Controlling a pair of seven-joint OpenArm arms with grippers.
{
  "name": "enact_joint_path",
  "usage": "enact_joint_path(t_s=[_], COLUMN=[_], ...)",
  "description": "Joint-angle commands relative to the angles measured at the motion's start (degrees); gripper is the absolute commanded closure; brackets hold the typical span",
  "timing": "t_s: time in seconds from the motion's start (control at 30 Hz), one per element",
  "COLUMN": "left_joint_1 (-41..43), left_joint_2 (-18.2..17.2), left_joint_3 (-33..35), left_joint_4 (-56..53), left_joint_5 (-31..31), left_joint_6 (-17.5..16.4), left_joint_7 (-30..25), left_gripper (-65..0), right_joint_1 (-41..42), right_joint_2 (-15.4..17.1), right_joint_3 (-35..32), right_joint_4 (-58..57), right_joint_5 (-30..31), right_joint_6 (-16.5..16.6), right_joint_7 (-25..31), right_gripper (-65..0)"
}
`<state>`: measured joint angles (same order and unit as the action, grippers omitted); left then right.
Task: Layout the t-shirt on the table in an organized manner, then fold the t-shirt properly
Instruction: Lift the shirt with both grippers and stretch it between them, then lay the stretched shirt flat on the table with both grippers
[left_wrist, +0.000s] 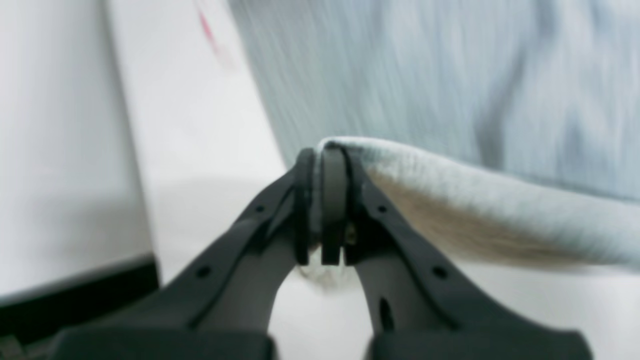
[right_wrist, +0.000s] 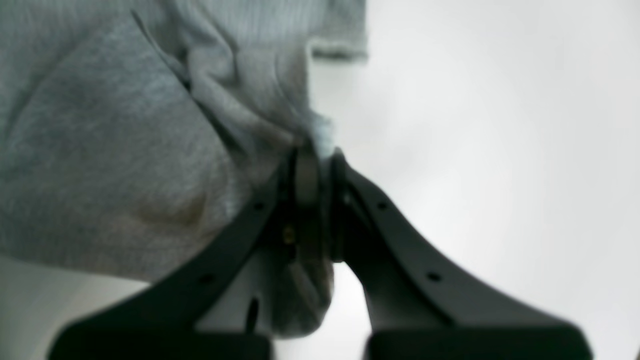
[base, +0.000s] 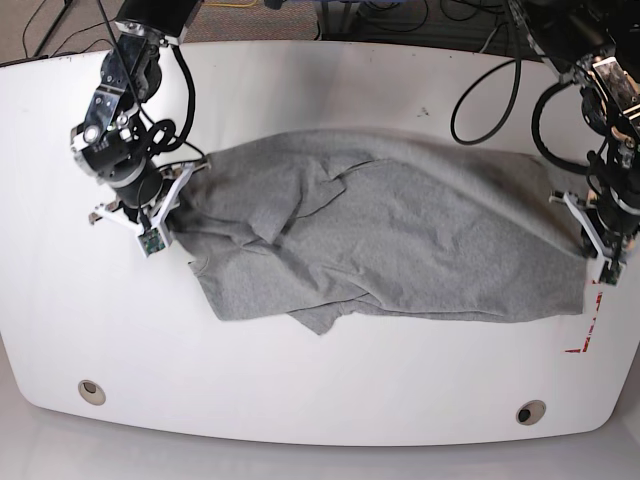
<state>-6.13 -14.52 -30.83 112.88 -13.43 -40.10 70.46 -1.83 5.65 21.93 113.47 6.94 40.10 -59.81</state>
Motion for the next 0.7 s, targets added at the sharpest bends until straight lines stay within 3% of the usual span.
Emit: enact_joint_path(t_s=[0.0,0.37,0.5,0.67], left_joint_1=[-5.25,-26.62,-36.55,-47.54], left_joint_2=[-0.90,-1.78,-3.98,-3.98], left_joint_3=[0.72,2.48,4.15,5.55], left_joint_4=[1.01,0.83,0.66,-0.57], left_joint_5=[-0.06,-0.06,-0.15,-0.06], left_joint_6=[0.10,0.10,0.10,0.10], left_joint_7=[-1.23,-0.35,4.40,7.65], left_gripper=[0.0,0.0,0.0,0.0], right_joint_1=[4.33,23.67,33.08,43.63], right_joint_2=[1.78,8.20,11.54,13.21], right_joint_3=[0.18,-2.55,-5.01,-7.74], right_joint_4=[0.95,-1.51,-3.98,-8.28], right_joint_5=[0.49,0.40,0.58,0.40], right_joint_6=[-0.10,-0.10,-0.10,-0.10], right_joint_7=[1.39,-0.01,-2.91,-4.94], right_gripper=[0.0,0.0,0.0,0.0])
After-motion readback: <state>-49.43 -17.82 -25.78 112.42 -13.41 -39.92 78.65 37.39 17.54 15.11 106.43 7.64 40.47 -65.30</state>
